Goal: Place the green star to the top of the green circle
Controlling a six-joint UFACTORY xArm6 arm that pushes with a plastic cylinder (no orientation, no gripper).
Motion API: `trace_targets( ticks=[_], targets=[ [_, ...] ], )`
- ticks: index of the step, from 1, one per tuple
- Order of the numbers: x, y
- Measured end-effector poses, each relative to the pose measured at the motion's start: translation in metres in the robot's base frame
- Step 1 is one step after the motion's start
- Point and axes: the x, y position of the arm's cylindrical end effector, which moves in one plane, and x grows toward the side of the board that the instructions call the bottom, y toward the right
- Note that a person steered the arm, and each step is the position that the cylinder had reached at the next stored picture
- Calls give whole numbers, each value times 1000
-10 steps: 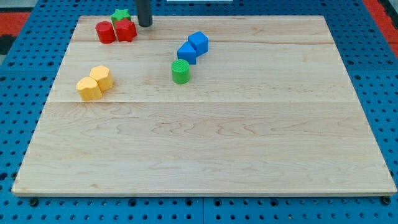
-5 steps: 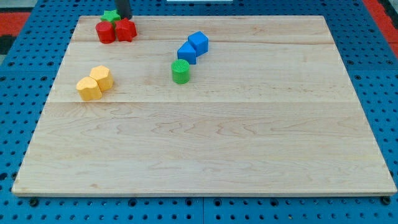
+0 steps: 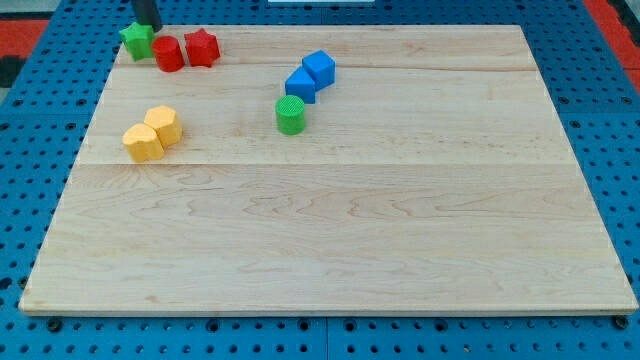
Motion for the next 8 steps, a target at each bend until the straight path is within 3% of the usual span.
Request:
trace_targets(
  ticks=[2,5,8],
  targets=[
    [41,-1],
    [13,-21],
    [58,-23]
  ],
)
